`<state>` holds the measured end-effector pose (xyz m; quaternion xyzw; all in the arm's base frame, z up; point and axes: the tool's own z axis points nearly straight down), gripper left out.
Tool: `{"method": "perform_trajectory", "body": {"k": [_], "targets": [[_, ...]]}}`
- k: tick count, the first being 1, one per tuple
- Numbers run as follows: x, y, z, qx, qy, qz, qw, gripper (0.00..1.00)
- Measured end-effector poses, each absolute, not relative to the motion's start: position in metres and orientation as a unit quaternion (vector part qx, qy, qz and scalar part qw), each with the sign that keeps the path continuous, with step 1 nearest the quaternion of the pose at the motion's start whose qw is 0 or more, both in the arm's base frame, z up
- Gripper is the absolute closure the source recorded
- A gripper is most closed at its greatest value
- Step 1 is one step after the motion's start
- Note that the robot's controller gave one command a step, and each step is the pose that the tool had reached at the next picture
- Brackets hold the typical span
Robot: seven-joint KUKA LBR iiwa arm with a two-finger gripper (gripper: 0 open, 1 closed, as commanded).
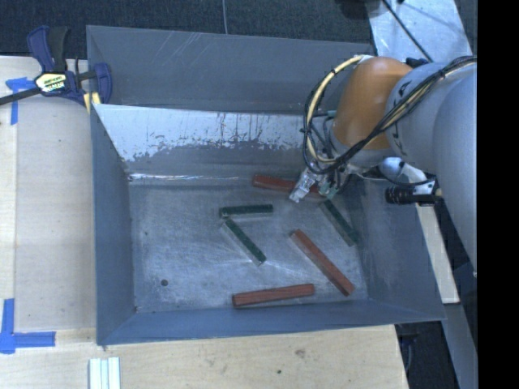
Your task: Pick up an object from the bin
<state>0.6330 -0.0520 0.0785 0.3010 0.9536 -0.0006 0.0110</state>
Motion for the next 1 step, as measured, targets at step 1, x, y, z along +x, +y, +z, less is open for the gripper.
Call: {"method": "perform_trajectory", "body": {"k": [1], "targets": [[0.633,-0.0519,0.0785,0.3,0.954,-0.001,0.011,1.0]]}}
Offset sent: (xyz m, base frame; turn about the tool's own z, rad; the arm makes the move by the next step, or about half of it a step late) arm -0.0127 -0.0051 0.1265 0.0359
